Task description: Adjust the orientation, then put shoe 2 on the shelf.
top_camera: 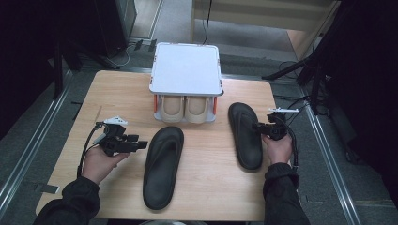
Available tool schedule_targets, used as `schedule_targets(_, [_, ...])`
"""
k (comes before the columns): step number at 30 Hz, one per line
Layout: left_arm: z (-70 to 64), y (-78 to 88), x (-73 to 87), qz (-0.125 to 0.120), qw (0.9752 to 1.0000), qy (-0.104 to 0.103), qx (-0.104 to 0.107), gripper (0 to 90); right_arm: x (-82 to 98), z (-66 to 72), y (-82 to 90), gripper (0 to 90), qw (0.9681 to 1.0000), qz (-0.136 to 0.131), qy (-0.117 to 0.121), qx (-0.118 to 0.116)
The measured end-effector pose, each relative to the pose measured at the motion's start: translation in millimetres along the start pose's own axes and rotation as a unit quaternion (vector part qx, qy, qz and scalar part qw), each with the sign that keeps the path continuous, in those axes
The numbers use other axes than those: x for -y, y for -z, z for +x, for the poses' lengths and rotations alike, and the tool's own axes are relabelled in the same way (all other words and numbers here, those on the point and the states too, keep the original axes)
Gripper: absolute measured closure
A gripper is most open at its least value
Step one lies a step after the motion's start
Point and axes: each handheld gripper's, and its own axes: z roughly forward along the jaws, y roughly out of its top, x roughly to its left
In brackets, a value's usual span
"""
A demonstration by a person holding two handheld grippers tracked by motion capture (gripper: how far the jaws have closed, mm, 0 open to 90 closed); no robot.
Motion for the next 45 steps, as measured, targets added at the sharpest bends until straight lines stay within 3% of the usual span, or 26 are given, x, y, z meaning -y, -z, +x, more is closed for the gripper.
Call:
schedule_targets(10, [0.6,0.4,0.1,-0.003,1.0,0.003,0.0,44.8,-0.8,6.8,8.9,73.8,1.0,-0.004,-0.004,-0.006])
schedule_targets(24, [0.6,0.0,0.2,0.0,1.0,0.001,0.003,46.0,7.3,26.5,31.7,74.0,0.9998,-0.011,-0.009,-0.012])
schedule_targets(34, [0.9,-0.1,-0.1,0.002,1.0,-0.001,0.005,50.3,20.7,54.7,43.0,73.9,0.9997,-0.007,0.001,-0.025])
schedule_targets(40, [0.7,-1.6,0.0,0.008,0.9998,-0.004,0.015,60.3,33.4,78.2,44.6,73.8,0.9992,0.0,0.015,-0.038])
schedule_targets(45, [-2.3,-4.0,1.3,0.01,0.9996,-0.023,0.014,67.4,43.5,98.4,45.6,73.7,0.9986,0.003,0.022,-0.047])
